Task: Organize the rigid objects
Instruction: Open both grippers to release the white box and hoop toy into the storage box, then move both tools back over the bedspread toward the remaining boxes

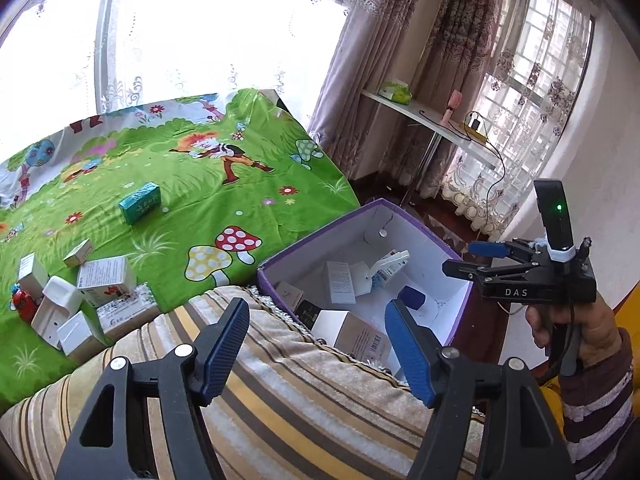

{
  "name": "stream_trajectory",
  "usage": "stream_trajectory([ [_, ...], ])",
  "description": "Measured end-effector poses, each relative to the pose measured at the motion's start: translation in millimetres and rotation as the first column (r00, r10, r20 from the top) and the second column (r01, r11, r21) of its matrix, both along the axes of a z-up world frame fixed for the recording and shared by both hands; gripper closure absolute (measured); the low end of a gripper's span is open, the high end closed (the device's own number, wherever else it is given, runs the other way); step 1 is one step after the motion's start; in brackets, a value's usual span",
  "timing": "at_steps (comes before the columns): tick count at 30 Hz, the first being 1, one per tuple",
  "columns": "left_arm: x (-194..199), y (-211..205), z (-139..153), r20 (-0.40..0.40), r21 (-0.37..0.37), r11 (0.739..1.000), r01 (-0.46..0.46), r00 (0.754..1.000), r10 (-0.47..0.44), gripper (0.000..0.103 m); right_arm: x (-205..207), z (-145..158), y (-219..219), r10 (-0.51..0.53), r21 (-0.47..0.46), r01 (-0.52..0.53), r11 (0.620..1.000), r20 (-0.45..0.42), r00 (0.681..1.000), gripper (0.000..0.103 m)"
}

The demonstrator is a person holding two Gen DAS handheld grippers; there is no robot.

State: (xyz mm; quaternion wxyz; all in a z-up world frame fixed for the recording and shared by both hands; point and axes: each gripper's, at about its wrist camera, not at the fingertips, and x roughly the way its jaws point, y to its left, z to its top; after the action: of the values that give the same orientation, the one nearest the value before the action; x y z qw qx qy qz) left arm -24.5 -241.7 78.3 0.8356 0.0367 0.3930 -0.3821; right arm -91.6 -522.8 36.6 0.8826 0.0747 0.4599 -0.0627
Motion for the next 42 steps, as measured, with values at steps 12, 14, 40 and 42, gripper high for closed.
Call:
stream_trajectory([
  [12, 36.7, 107.9, -8.3, -0.038, -0.015, 0.968, -0.249, 0.968, 0.248, 0.032, 29.4, 6.7, 61.8, 0.157, 0.025, -0.157, 0.987, 0.021, 0.987, 0.024],
  [14, 41.8, 126.6, -10.9, -0.046, -0.012, 0.955, -0.296, 0.954, 0.295, 0.032, 34.6, 7.6, 74.3, 0.188, 0.024, -0.189, 0.982, 0.026, 0.982, 0.024],
  [40, 98.0, 172.3, -56.1, -0.225, 0.104, 0.904, -0.415, 0.875, 0.428, 0.032, 99.7, 19.2, 184.9, 0.430, 0.035, -0.431, 0.902, 0.034, 0.902, 0.024],
  [42, 105.4, 164.5, -61.9, -0.238, 0.127, 0.902, -0.413, 0.870, 0.432, 0.032, 103.8, 18.6, 190.7, 0.442, 0.034, -0.443, 0.896, 0.032, 0.896, 0.024],
])
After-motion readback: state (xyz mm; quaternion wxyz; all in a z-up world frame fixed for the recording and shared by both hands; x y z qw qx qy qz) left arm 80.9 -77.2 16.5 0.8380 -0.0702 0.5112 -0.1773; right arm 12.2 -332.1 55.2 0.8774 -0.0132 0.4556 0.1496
